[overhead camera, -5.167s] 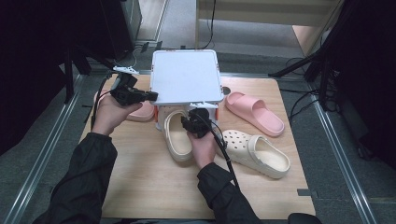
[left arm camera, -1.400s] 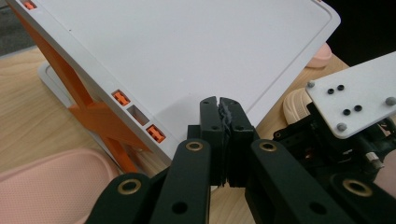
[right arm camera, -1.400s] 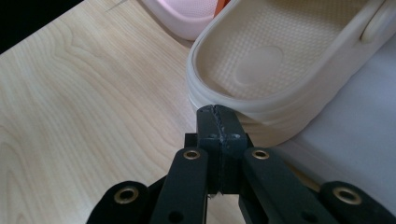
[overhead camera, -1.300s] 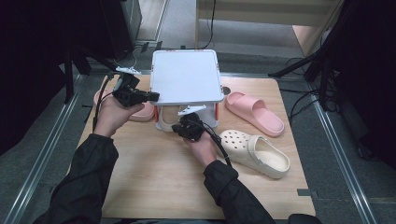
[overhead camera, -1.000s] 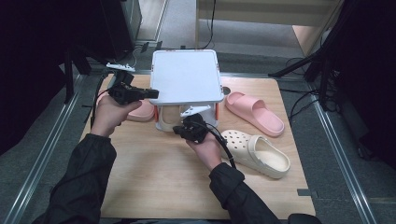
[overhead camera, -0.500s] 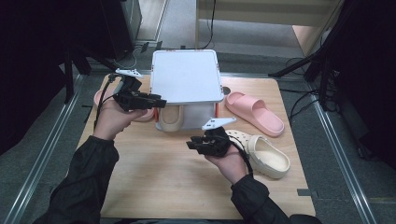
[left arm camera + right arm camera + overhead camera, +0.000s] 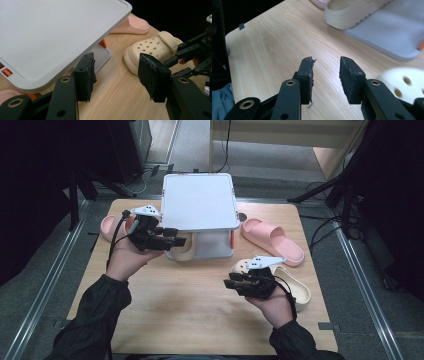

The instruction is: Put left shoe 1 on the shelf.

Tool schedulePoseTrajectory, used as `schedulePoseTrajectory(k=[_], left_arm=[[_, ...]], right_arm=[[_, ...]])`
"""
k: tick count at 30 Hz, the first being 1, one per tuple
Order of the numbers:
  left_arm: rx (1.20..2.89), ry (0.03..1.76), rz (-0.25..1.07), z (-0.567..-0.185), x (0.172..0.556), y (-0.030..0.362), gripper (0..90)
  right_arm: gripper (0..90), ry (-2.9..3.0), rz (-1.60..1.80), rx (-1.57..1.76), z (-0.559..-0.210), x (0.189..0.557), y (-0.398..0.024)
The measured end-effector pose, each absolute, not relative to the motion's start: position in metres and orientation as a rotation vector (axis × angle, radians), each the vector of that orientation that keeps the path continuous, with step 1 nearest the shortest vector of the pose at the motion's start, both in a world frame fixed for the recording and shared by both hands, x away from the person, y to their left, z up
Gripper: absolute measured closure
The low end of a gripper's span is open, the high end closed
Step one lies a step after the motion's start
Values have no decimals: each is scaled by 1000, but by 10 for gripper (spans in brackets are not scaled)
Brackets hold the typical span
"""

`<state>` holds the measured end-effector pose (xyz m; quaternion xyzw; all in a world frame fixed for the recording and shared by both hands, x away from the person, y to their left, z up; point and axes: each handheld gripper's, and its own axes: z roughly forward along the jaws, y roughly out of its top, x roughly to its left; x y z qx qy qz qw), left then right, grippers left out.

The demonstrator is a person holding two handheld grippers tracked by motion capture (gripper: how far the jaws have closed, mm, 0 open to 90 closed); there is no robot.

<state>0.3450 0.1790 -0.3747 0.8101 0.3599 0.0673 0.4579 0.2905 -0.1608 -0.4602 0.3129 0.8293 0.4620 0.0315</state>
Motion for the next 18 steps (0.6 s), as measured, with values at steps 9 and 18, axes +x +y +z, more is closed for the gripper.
schedulePoseTrajectory(k=[9,18], left_arm=[[2036,887,176,-391,336,176,456],[2053,891,183,-407,328,179,437]], right_arm=[[647,2521,1396,984,-459,287,-188],[647,2452,1360,1059,-454,282,-218]])
